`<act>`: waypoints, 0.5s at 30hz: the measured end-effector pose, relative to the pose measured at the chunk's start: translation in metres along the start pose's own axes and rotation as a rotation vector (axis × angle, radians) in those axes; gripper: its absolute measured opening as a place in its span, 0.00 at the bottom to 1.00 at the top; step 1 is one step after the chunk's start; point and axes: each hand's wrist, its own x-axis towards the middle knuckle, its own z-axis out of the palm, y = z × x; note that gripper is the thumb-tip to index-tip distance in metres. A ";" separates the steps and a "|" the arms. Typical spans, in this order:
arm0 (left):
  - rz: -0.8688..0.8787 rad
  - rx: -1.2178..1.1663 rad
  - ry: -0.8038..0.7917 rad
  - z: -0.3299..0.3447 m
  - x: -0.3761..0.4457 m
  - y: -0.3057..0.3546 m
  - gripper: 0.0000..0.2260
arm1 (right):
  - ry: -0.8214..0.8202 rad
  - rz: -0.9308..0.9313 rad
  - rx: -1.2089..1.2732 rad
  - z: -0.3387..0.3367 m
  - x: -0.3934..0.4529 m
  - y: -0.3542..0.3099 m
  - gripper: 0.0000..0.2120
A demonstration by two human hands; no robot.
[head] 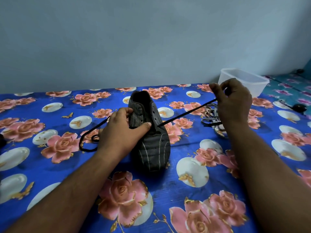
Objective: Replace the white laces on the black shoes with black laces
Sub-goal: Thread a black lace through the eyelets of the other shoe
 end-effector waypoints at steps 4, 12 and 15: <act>0.009 -0.042 0.063 -0.002 -0.001 0.002 0.32 | -0.236 0.106 -0.283 0.010 -0.004 0.011 0.14; 0.057 -0.027 0.111 -0.006 -0.004 0.003 0.25 | -0.874 -0.315 0.161 0.015 -0.028 -0.030 0.09; 0.082 -0.007 0.106 -0.007 -0.003 0.001 0.26 | -1.078 -0.376 0.107 0.023 -0.041 -0.033 0.10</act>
